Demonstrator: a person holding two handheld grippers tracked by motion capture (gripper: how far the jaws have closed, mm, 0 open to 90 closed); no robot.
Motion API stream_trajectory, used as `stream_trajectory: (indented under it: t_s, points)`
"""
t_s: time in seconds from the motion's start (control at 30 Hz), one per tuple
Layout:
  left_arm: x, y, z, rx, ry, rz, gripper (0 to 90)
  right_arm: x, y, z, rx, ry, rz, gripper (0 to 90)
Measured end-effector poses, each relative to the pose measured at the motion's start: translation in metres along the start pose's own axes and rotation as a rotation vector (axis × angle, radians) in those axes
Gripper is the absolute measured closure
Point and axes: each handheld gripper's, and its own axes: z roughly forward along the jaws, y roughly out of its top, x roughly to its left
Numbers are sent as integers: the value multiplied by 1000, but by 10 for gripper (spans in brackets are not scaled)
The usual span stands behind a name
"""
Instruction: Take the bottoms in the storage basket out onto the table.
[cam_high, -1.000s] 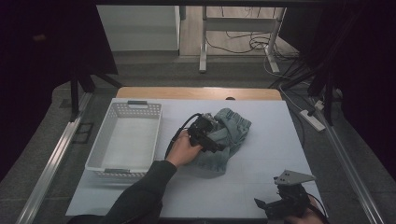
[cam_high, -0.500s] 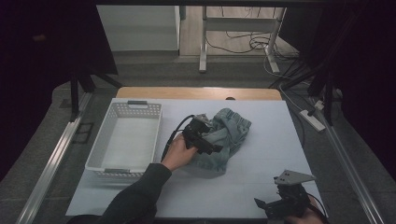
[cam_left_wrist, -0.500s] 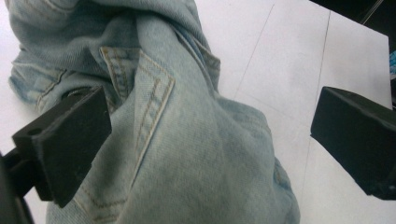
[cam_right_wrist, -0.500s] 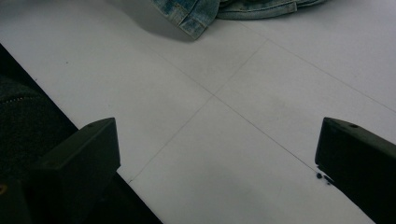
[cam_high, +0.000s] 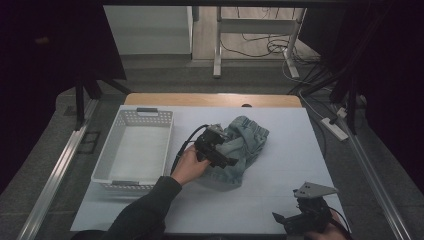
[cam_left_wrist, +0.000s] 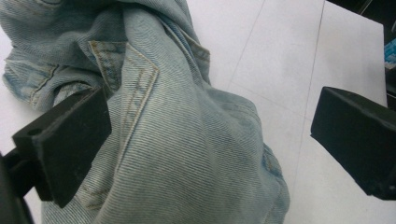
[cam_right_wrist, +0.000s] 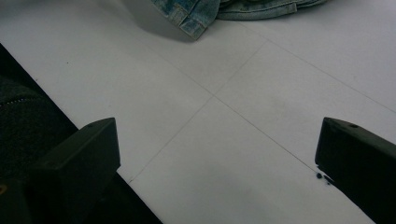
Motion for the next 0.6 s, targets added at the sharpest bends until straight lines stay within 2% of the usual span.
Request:
stream_trajectory:
  t_s: [0.33,0.6]
  points:
    - [-1,-7,-4,7,-19,-16,0,0,0,0,-2,-2,3,2]
    - [-1,-10,-9,-6,-34,-17,0,0,0,0,-7,-1,2,2]
